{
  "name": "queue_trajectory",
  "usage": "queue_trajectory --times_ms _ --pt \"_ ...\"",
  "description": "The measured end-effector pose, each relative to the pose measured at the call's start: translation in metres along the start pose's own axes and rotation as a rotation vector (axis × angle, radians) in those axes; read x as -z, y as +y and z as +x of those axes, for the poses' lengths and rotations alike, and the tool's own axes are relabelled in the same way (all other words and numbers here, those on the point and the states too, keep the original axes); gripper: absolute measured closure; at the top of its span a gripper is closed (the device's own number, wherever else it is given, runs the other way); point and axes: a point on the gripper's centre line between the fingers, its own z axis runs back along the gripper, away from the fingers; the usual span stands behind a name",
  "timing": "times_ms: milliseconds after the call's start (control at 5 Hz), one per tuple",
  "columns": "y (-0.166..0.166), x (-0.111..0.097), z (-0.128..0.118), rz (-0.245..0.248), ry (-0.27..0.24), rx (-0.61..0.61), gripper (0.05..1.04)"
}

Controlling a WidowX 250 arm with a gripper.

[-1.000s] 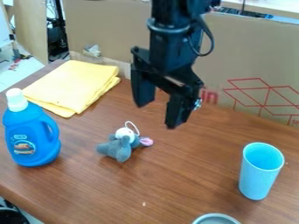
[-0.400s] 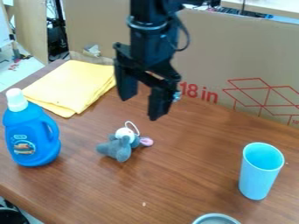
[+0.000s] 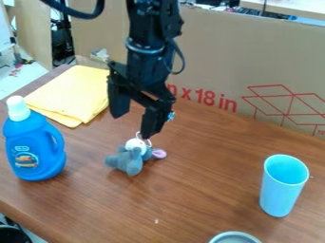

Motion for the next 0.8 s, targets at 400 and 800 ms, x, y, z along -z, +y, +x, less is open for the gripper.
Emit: queue_trajectory --times_ms 400,800 --pt "0.004 0.032 0.003 -0.022 0.019 -0.045 0.083" --pt "0.002 0.065 0.005 -0.035 0.091 -0.061 0.083"
